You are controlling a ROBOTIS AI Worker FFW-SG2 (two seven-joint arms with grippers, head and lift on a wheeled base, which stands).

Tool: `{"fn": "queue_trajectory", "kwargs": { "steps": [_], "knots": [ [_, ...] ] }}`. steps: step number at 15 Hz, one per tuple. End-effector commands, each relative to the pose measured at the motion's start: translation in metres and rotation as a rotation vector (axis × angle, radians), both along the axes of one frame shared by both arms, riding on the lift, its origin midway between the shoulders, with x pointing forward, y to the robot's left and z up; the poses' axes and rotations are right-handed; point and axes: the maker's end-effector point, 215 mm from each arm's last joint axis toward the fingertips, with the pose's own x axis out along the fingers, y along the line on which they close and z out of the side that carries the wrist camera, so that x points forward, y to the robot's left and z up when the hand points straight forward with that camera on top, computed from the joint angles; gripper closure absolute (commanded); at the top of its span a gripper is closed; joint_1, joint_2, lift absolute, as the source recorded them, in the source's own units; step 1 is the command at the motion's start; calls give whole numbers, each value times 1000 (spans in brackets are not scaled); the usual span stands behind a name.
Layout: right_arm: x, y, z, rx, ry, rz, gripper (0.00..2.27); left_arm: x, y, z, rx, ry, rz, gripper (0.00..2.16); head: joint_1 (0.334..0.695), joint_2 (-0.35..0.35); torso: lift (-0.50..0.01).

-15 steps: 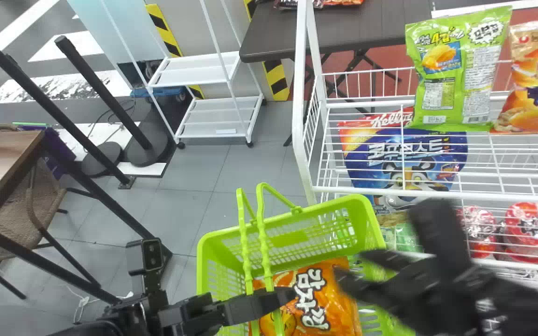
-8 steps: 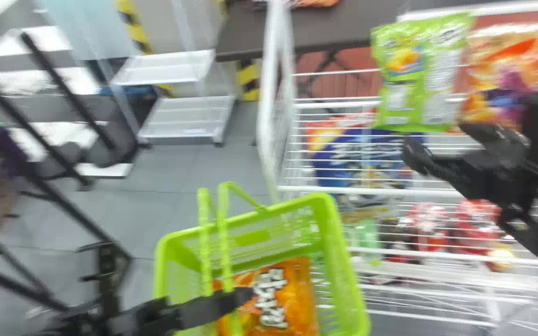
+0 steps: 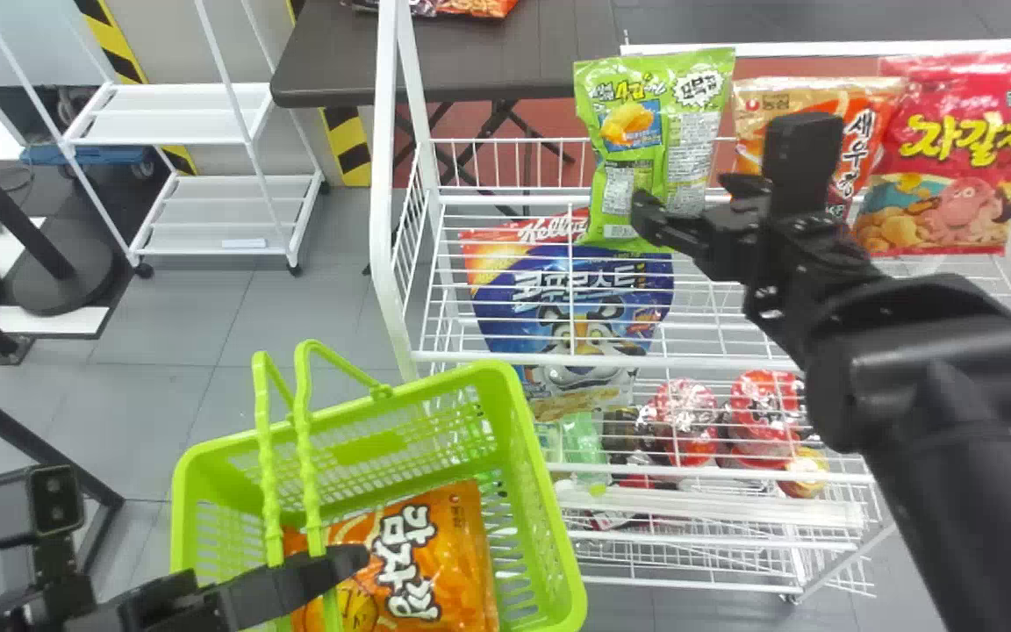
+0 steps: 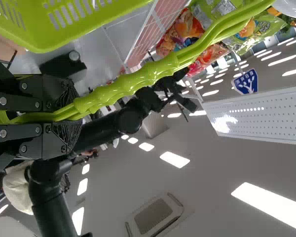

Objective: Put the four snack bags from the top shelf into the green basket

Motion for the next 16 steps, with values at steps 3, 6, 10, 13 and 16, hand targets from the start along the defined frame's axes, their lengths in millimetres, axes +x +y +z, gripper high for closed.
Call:
{"fn": "queue_trajectory", "kwargs": {
  "steps": [3, 6, 10, 13, 16],
  "knots": [
    [27, 20, -14, -29, 13, 1, 488, 0, -2, -2, -12, 4, -15, 2148, 695, 106, 0],
    [27, 19, -33, -68, 84, -13, 2202, 1, -2, -3, -9, 0, -17, 2148, 695, 112, 0],
    [13, 21, -18, -35, 22, -15, 2260, 2, -1, -2, -9, -3, -19, 2148, 695, 113, 0],
    [-8, 12, 12, 21, -39, -23, 2260, 2, 2, -2, -13, 1, -11, 2148, 695, 118, 0],
    [-62, 8, 25, 63, 19, -16, 2260, 2, 1, -3, -15, 2, -11, 2148, 695, 114, 0]
  ]
}}
